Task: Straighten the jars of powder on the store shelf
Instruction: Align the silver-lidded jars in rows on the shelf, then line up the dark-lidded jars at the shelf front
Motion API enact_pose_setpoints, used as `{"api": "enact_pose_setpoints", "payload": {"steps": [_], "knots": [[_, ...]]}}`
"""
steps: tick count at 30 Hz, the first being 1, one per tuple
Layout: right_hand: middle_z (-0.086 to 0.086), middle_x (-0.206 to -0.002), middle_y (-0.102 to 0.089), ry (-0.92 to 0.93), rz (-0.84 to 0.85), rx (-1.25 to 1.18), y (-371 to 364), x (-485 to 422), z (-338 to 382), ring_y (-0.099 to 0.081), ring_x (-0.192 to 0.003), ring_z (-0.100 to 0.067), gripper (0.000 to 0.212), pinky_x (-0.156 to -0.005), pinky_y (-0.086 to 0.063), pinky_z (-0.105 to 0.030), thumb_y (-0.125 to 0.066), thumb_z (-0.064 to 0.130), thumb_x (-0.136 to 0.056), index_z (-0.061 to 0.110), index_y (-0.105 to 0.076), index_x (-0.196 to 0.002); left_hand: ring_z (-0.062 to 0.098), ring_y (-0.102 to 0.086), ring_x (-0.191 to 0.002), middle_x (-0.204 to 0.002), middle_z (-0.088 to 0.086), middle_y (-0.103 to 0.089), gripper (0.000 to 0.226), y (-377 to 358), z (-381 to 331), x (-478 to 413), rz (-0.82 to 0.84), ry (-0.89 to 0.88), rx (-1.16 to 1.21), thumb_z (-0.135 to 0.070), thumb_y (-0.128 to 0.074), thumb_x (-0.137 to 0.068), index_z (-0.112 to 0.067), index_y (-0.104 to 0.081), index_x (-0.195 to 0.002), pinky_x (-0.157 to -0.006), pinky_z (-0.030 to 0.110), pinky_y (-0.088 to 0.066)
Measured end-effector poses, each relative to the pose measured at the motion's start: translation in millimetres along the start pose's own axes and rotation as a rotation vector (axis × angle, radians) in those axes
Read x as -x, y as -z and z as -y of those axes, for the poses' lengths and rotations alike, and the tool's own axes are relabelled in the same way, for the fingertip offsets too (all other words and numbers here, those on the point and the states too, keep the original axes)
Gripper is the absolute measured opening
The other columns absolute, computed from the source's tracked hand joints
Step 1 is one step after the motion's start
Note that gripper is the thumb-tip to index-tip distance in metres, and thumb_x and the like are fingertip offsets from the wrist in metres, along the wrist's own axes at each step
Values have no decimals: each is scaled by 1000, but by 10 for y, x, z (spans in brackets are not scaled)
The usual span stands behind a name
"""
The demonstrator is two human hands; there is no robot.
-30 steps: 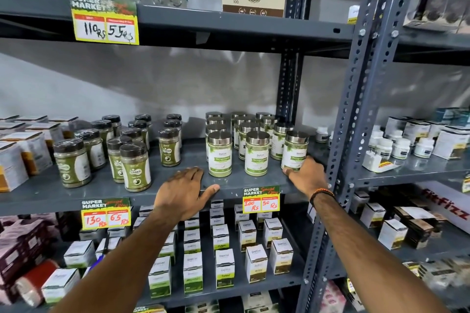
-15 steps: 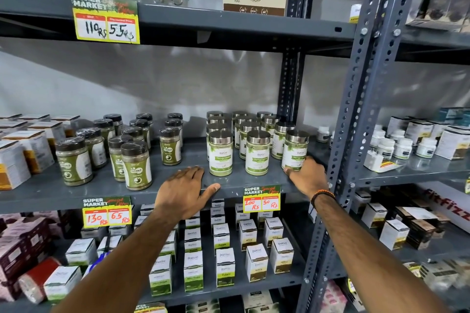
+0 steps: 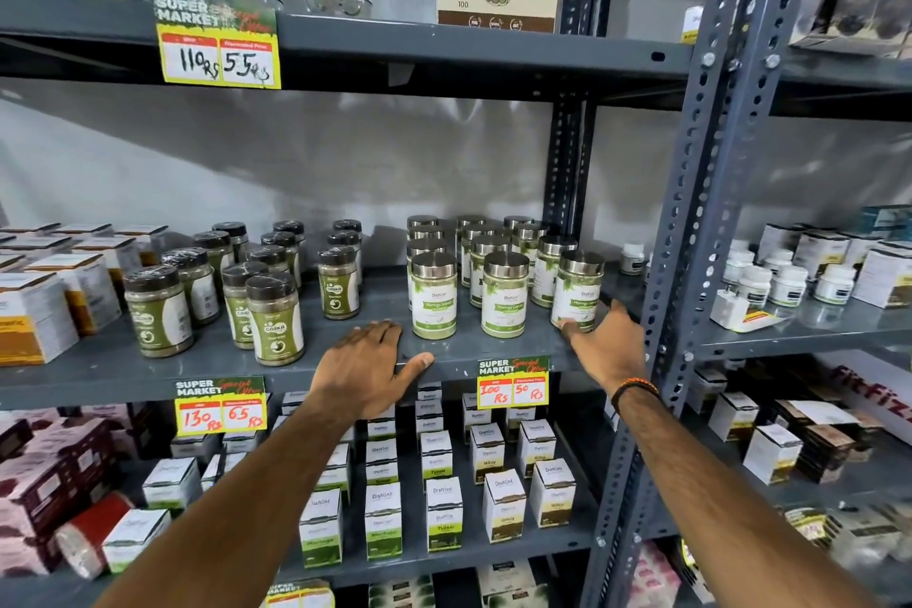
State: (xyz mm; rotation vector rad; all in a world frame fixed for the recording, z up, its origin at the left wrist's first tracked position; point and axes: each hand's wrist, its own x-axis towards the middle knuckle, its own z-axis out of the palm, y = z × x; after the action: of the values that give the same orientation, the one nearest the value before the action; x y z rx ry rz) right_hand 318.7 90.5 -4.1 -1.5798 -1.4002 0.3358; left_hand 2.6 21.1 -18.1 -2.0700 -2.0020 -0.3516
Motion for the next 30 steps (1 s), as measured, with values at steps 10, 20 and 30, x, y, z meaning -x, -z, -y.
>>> {"api": "enact_pose_setpoints", "payload": {"steps": [10,20,30], "knots": [[-7,-145,-60,398,50,-178,2,708,710,-56,-134,-20,66,-108,-38,-24,-76,33,-91,9,-50,-147,26,-22,-154,-167,11,-27,93,728,52,281,-227,-81,-30,-78,-20,-96,-11,-21,-160,-122,37,-11],[-3,-146,-59,640,263,-278,-843,1338,1858,-56,-133,-17,68,-111,-46,-38,-72,45,-89,17,-51,-147,29,-33,-148,-161,13,-38,88,1388,1369,875,-328,91,-80,-75,-27,-96,-10,-31,-156,-118,47,-31],[-2,-157,-46,676,339,-182,-1664,1664,2268,-45,-141,-20,74,-112,-38,-33,-73,49,-89,29,-41,-154,30,-29,-151,-165,15,-30,97,1074,2493,1335,-221,281,-93,-77,-21,-92,-8,-22,-160,-118,47,-31]]}}
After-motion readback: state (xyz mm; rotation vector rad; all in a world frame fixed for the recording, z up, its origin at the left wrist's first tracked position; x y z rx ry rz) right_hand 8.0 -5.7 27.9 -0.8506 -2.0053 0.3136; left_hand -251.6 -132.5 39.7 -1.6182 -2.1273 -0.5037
